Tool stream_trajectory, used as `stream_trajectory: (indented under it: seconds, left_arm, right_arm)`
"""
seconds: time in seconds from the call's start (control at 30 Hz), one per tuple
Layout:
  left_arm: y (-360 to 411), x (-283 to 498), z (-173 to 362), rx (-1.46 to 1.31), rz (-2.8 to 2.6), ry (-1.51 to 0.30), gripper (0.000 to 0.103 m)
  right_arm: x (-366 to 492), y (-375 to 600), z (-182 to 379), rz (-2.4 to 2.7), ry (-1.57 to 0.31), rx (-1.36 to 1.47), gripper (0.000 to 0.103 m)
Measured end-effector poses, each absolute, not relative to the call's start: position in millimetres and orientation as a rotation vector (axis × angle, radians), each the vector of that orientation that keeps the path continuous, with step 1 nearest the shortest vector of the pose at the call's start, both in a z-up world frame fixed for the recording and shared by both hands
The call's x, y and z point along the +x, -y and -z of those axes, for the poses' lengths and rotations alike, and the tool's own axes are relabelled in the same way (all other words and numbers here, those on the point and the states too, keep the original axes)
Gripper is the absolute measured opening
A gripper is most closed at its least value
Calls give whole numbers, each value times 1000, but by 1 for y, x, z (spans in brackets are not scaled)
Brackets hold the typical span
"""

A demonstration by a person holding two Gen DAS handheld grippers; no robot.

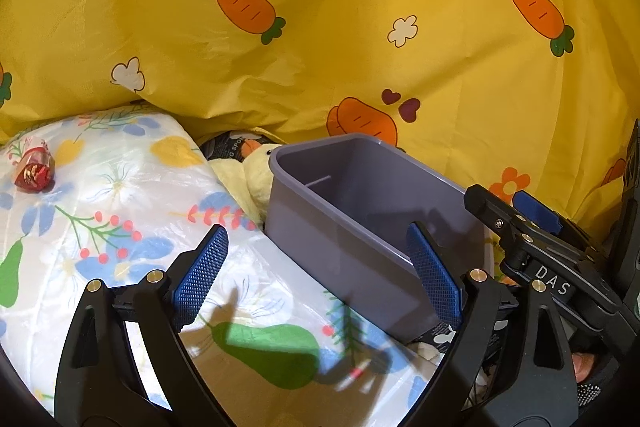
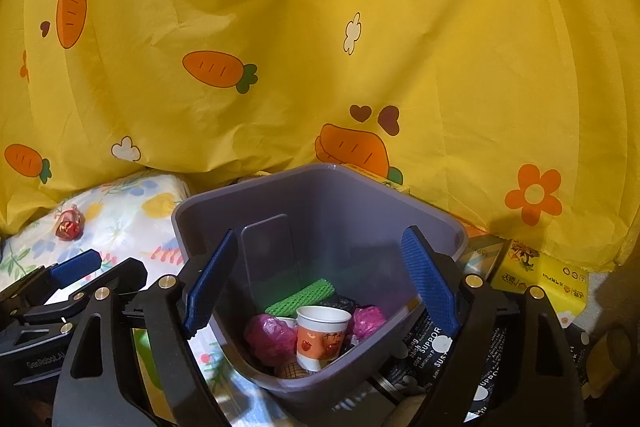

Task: Collect trash
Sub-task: 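Move the left tool back over the bed toward the red-and-white wrapper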

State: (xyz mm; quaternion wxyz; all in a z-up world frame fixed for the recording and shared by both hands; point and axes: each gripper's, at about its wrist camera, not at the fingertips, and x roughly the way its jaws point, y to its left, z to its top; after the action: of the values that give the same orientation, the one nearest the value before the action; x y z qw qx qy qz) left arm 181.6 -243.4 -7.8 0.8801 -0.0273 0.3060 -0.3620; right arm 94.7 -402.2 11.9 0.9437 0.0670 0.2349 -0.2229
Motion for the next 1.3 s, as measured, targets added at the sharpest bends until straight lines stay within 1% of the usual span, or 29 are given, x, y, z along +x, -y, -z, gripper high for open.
stream_trajectory:
  seconds: [0.3, 0.67, 0.73, 1.07, 1.3]
  left_arm:
    - [221, 178, 13, -40, 705, -642, 89]
    - [173, 184, 12, 17, 574, -646, 89]
    - [161, 185, 14, 29, 546, -643, 89]
    - [107, 204, 29, 15, 451, -692, 89]
    - [63, 244, 40, 21, 322, -712, 89]
  right_arm:
    - [91, 383, -8, 454, -467, 113, 86]
    - [98, 346, -1, 413, -460, 91, 90]
    - [100, 339, 1, 394, -457, 87, 97]
    - [112, 300, 7, 350, -462, 9, 98]
    - [138, 271, 16, 229, -532, -2, 97]
